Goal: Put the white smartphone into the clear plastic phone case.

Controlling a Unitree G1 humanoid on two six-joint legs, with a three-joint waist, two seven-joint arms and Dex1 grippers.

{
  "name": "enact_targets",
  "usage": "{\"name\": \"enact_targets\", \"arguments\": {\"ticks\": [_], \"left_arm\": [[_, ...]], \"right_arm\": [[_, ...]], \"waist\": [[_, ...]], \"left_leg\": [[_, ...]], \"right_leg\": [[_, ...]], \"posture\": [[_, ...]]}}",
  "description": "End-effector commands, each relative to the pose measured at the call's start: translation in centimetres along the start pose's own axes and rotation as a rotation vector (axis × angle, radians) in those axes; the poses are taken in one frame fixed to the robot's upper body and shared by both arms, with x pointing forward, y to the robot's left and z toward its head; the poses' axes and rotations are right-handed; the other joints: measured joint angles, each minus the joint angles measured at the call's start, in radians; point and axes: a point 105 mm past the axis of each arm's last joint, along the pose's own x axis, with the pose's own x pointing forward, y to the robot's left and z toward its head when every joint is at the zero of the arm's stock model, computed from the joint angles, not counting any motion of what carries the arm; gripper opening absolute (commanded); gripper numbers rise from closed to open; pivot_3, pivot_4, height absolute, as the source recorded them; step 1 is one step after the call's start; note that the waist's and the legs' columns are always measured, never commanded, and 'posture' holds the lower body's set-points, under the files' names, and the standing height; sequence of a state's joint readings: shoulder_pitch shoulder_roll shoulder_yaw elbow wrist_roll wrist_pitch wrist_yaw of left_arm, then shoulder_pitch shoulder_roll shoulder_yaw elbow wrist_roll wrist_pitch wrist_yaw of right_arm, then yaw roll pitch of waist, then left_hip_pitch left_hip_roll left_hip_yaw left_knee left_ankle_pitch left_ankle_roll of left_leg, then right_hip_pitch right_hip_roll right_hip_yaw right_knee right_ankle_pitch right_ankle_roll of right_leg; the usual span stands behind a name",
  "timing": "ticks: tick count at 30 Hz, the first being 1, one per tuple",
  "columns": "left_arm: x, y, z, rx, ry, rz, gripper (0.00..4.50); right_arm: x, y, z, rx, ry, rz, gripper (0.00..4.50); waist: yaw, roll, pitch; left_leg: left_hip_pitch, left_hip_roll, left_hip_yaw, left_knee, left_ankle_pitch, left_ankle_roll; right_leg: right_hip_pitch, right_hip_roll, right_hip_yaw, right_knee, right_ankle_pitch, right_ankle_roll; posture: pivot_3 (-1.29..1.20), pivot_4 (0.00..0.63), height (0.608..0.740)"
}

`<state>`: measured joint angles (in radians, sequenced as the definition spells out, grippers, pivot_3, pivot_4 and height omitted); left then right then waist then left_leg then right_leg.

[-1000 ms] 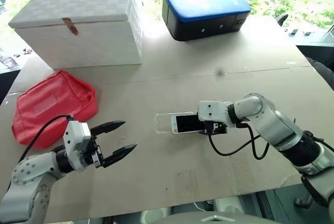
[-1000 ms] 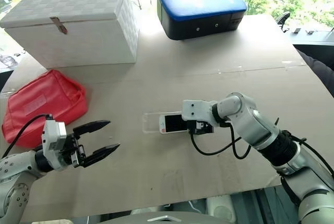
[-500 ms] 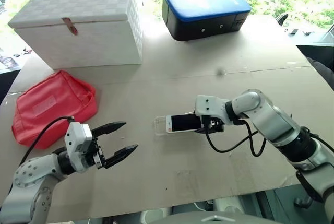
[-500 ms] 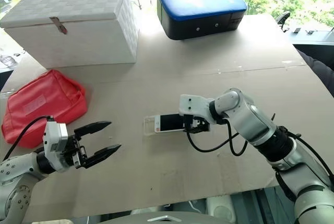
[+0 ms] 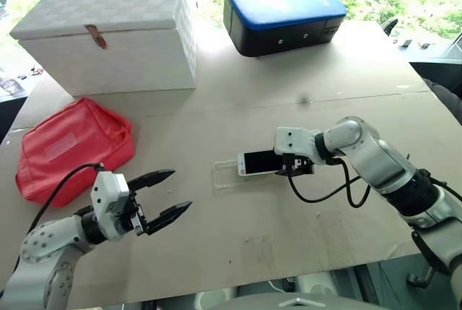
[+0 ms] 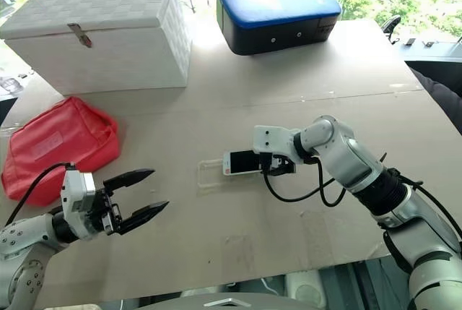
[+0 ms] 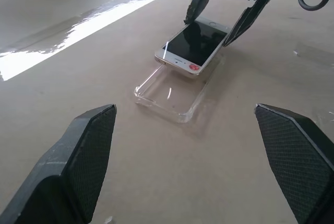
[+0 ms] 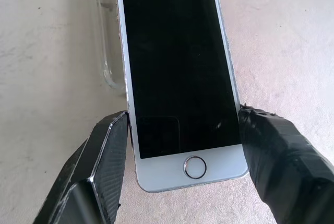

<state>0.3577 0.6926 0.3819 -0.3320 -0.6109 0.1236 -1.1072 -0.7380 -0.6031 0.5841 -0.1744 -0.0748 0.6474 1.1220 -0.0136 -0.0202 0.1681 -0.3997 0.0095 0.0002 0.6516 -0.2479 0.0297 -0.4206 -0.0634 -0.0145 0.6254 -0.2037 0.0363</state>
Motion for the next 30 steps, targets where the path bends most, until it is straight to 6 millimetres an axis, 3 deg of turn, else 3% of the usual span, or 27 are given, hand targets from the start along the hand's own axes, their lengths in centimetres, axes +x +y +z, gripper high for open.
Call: {"name": "enact_targets", "arguments": {"ticks": [1, 30], "left_arm": [[0.1, -0.3, 0.7, 0.040, -0.018, -0.003, 4.35], [0.0, -0.3, 0.5, 0.040, -0.013, -0.005, 4.35]], "right_arm": [[-0.6, -0.3, 0.8, -0.059, -0.008, -0.006, 2.76], [-1.0, 0.9, 2.1, -0.015, -0.053, 0.046, 2.76]], "waist": [[0.000, 0.000, 0.000], [0.000, 0.000, 0.000]], "left_leg": [[0.000, 0.000, 0.000, 0.000, 0.000, 0.000], [0.000, 0.000, 0.000, 0.000, 0.000, 0.000]], "right_leg": [[0.000, 0.000, 0.000, 0.000, 0.000, 0.000], [0.000, 0.000, 0.000, 0.000, 0.000, 0.000]], "posture": [[0.00, 0.150, 0.740], [0.00, 0.150, 0.740]]}}
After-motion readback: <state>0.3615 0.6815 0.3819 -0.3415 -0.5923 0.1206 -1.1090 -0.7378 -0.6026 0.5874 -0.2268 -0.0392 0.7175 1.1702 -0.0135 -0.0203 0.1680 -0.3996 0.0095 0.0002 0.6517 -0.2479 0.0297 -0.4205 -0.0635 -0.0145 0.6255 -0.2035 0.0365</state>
